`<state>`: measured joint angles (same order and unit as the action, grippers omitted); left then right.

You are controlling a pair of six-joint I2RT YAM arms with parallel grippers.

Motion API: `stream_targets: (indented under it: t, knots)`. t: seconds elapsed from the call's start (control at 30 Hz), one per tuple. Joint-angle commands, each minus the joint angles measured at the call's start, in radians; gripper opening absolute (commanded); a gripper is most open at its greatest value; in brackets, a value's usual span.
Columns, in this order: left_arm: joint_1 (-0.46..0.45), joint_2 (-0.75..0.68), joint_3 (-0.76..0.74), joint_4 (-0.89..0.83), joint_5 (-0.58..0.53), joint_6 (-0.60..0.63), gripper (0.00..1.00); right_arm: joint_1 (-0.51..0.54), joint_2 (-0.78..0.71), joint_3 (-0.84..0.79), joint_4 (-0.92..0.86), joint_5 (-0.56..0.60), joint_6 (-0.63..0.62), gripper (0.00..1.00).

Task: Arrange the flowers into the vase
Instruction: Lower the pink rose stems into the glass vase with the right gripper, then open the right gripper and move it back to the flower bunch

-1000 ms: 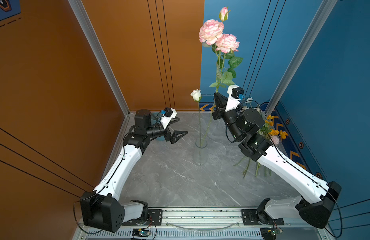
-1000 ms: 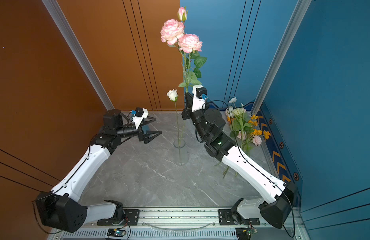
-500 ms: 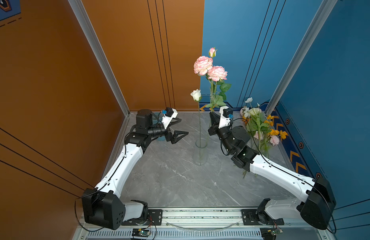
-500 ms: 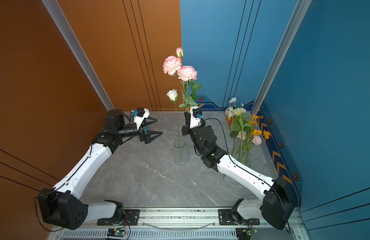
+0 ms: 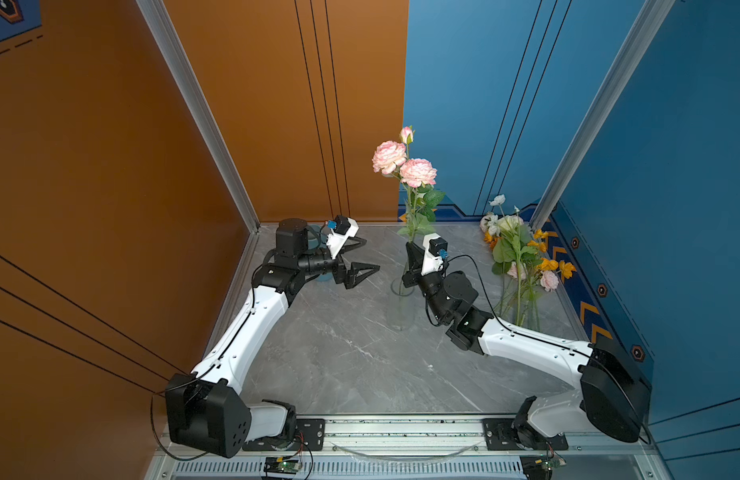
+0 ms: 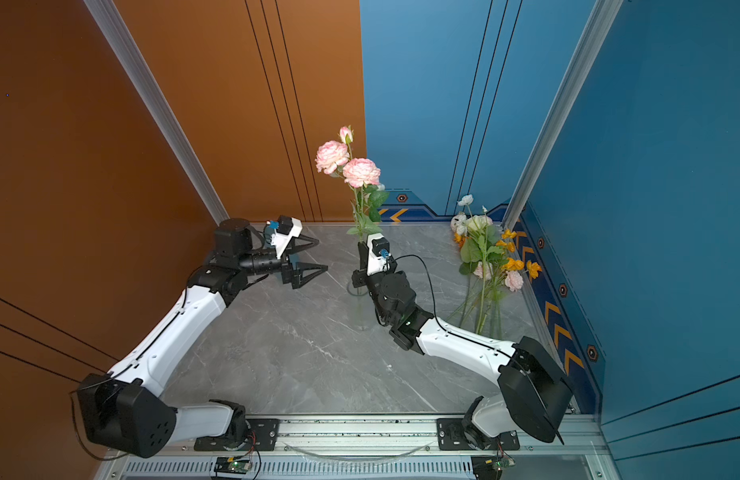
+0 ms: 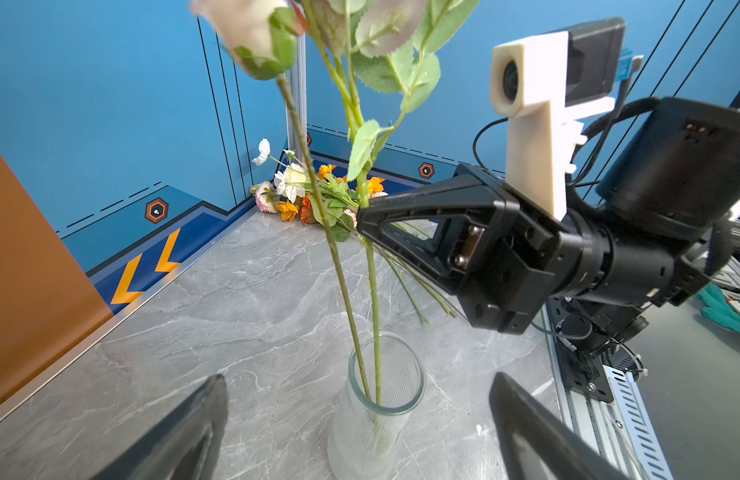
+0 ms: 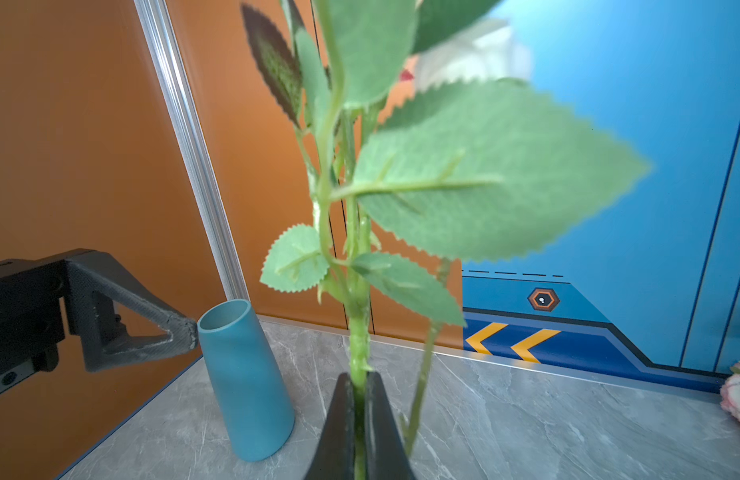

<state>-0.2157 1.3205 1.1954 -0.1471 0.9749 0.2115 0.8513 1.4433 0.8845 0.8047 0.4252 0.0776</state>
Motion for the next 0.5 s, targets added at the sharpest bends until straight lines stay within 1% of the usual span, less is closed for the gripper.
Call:
stream_targets:
  t: [0.0,0.13,0.37,0.43,0.47]
  knots:
    - [-0.006,0.005,0.029,0.0,0.033,-0.012,0.98,0.016,0.024,-0.02,0.1,0.048,-0.009,0.0]
    - [-0.007,0.006,0.029,0.0,0.033,-0.011,0.98,0.026,0.045,-0.031,0.128,0.064,-0.008,0.0]
    - [-0.006,0.006,0.029,0.0,0.032,-0.011,0.98,0.029,0.04,-0.029,0.084,0.041,-0.006,0.01]
    - [-0.006,0.007,0.029,0.0,0.032,-0.011,0.98,0.029,0.035,-0.025,0.063,0.034,-0.005,0.11]
    - [-0.007,0.007,0.029,0.0,0.033,-0.011,0.98,0.03,0.032,-0.025,0.058,0.031,-0.003,0.19]
